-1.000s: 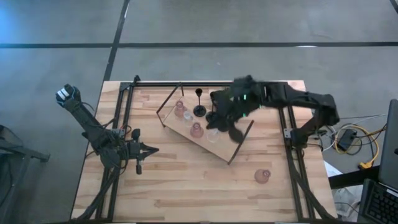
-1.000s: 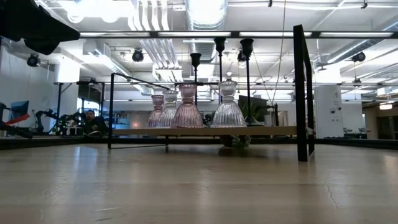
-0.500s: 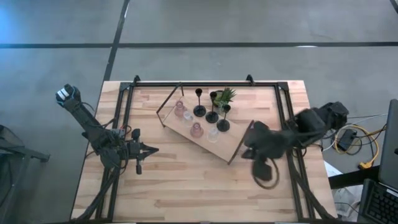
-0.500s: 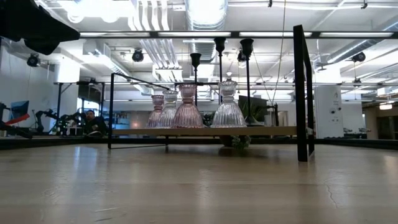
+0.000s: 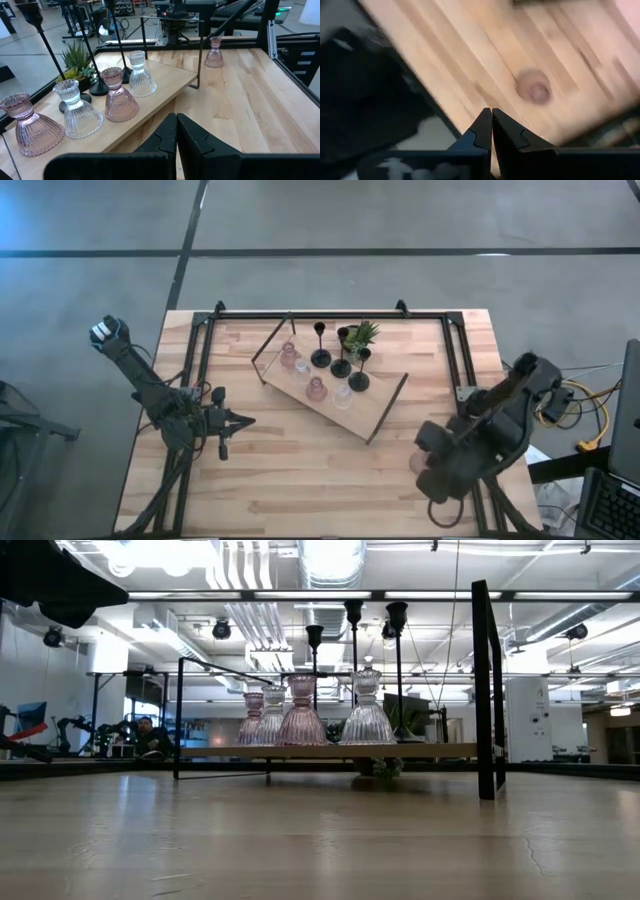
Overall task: Pick & Place candle stick holders
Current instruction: Put the pink glass candle holder on the shelf
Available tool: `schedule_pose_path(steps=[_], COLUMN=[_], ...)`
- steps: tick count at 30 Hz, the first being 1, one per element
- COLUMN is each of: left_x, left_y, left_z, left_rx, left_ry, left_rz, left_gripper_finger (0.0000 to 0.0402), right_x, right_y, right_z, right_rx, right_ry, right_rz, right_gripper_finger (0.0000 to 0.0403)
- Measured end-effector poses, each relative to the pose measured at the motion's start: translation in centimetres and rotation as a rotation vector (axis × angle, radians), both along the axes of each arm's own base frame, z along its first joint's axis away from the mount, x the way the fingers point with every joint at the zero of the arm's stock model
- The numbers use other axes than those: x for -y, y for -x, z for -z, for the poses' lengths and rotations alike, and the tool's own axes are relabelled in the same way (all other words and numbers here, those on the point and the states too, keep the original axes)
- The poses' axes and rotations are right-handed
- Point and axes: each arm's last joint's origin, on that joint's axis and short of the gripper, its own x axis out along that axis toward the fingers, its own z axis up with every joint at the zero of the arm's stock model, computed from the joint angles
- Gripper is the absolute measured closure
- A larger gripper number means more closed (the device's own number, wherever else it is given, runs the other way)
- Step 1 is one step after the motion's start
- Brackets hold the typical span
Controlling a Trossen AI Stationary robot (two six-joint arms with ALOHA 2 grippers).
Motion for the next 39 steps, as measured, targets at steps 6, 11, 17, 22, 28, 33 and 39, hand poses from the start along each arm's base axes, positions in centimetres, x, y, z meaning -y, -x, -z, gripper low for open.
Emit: schedule_pose_path(steps=[6, 11, 17, 22, 28, 33, 39], left_x=[0.0, 0.0, 0.0, 0.0, 0.0, 0.0, 0.0], left_y=[0.0, 0.0, 0.0, 0.0, 0.0, 0.0, 0.0], left_z=[0.0, 0.0, 0.0, 0.0, 0.0, 0.0, 0.0], left_rx=[0.000, 0.000, 0.000, 0.000, 0.000, 0.000, 0.000], left_ry=[0.000, 0.000, 0.000, 0.000, 0.000, 0.000, 0.000], left_rz=[0.000, 0.000, 0.000, 0.000, 0.000, 0.000, 0.000], left_gripper_finger=[0.0388, 0.0388, 0.0388, 0.0388, 0.0388, 0.0388, 0.0388], right_x=[-0.6, -0.3, -0.3, -0.4, -0.3, -0.1, 0.1], right_y=[0.3, 0.5, 0.5, 0.3, 0.5, 0.6, 0.8], right_z=[4.3, 6.4, 8.6, 11.0, 13.5, 15.0, 16.5], right_rx=[-0.196, -0.245, -0.276, -0.263, -0.272, -0.283, -0.284], right_ry=[0.020, 0.066, 0.094, 0.113, 0.128, 0.138, 0.140], right_rz=[0.013, 0.020, 0.029, -0.003, -0.020, -0.023, -0.034], right_gripper_finger=[0.0365, 0.0309, 0.0235, 0.0199, 0.0194, 0.0203, 0.0214])
